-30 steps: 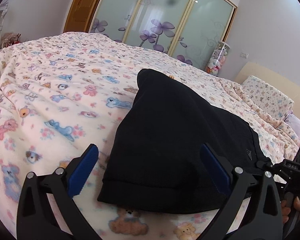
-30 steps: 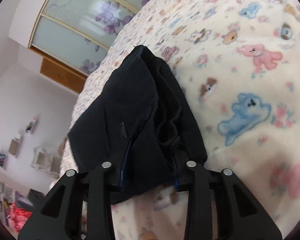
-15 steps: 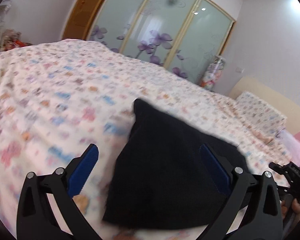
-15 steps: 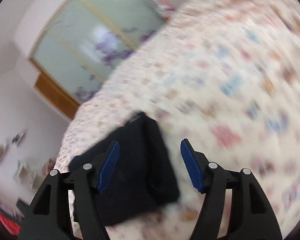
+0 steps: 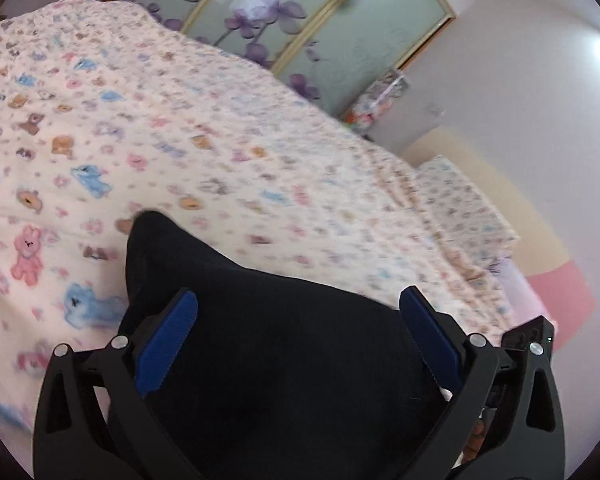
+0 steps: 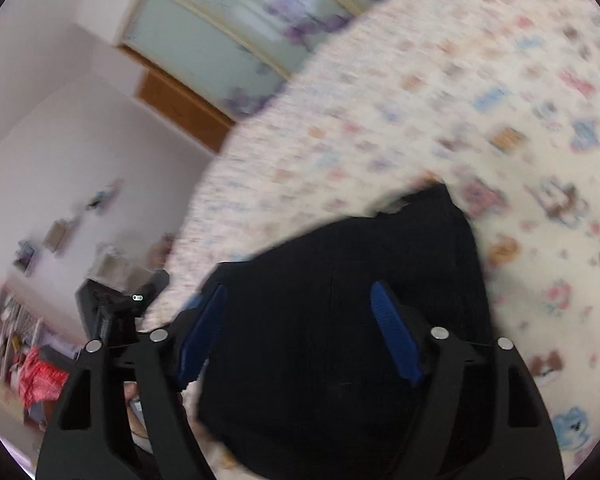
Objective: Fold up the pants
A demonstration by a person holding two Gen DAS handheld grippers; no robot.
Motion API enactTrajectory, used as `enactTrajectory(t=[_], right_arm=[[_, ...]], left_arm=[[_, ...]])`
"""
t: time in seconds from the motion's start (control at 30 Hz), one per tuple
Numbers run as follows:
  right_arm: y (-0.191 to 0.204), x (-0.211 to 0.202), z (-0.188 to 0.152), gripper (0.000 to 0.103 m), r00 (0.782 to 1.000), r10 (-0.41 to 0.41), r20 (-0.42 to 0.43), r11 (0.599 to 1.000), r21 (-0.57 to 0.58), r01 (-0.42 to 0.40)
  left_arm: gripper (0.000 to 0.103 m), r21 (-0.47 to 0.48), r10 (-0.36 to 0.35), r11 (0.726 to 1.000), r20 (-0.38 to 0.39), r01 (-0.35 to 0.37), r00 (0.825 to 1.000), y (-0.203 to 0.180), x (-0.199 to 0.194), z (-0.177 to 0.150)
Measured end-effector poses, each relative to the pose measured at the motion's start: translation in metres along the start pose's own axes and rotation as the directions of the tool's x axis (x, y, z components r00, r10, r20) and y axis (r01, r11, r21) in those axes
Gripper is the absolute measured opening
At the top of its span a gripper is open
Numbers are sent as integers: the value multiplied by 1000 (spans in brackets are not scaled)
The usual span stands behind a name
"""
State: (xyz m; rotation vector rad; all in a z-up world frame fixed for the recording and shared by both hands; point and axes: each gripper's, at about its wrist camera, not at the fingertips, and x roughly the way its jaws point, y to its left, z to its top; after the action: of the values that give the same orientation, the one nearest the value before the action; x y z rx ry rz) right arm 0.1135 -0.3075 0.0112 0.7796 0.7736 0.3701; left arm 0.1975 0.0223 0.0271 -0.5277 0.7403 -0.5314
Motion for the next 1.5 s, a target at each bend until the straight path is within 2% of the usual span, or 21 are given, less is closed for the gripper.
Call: enactTrajectory(t=[0.07, 0.13, 0.2, 0.37, 0.4, 0.43, 0.53, 0.6, 0.67, 0.73, 0.8, 0.9, 0.97, 1.07, 1.1, 1.17, 1.2, 1.23, 1.3, 1.37, 1.5], right_arm=[[-25, 13, -3, 65, 998, 42, -36, 994, 100, -38], [-39, 15, -3, 63, 994, 104, -23, 979, 178, -98], [-42, 14, -5, 63, 991, 129, -20, 972, 202, -123], [-25, 4, -5, 65, 994, 105, -14, 989, 109, -103], [-19, 2, -3, 67, 995, 100, -13, 991, 86, -99], [-10, -5, -2, 74, 996, 94, -10, 994, 56, -93], [9, -26, -5, 80, 996, 93, -11, 994, -55, -93], [14, -33, -11, 81, 994, 103, -42, 991, -86, -107], [18, -29, -16, 85, 991, 88, -102, 988, -118, -99], [12, -12, -26, 85, 984, -22, -175, 990, -140, -3], [0, 3, -31, 85, 976, -62, -209, 990, -139, 33], [-6, 11, -26, 86, 979, -41, -201, 994, -111, 19], [-8, 12, -24, 90, 982, -23, -190, 995, -100, 5], [-1, 7, -26, 91, 981, -44, -188, 986, -168, 13], [2, 4, -26, 91, 982, -47, -180, 983, -183, 14], [7, -8, -26, 91, 988, -52, -143, 977, -212, 21], [8, -15, -23, 91, 993, -58, -107, 974, -224, 33], [7, -21, -23, 91, 995, -64, -79, 972, -230, 44], [5, -32, -18, 91, 997, -71, -13, 971, -231, 66], [-7, -42, -10, 91, 995, -87, 42, 978, -189, 93], [-39, -38, 2, 91, 996, -84, 8, 994, -75, 84]], left_arm=[[101, -72, -4, 997, -32, 2, 999, 25, 17, -3], [101, -143, -38, 989, -32, 33, 999, 47, 26, -4], [101, -141, -49, 989, -28, 44, 998, 53, 28, -4], [101, 11, 26, 1000, -7, -26, 1000, 22, 5, -15], [101, 31, 36, 999, -6, -36, 999, 15, -3, -16], [101, 45, 35, 998, -9, -35, 999, 10, -11, -18], [101, 35, -75, 996, -60, 77, 995, 0, -37, -25], [101, 24, -98, 995, -87, 100, 991, -3, -43, -36], [101, 66, -51, 996, -102, 58, 993, -10, -43, -50], [101, 134, 35, 991, -112, -20, 993, -15, -36, -68], [101, 197, 153, 973, -157, -121, 976, -12, -16, -88], [101, 259, 208, 950, -118, -172, 971, -7, -2, -104], [101, 259, 227, 947, -118, -191, 967, -9, -3, -102], [101, 268, 266, 935, -92, -234, 959, -15, -15, -101], [101, 295, 299, 917, -62, -269, 952, -21, -22, -103], [101, 396, 381, 843, 39, -364, 924, -36, -38, -110], [101, 433, 421, 799, 92, -417, 902, -41, -43, -112], [101, 469, 467, 738, 164, -485, 869, -47, -50, -115], [101, 494, 507, 665, 253, -561, 824, -52, -56, -117], [101, 499, 532, 629, 281, -595, 798, -49, -56, -116], [101, 480, 574, 620, 262, -621, 776, -37, -52, -112]])
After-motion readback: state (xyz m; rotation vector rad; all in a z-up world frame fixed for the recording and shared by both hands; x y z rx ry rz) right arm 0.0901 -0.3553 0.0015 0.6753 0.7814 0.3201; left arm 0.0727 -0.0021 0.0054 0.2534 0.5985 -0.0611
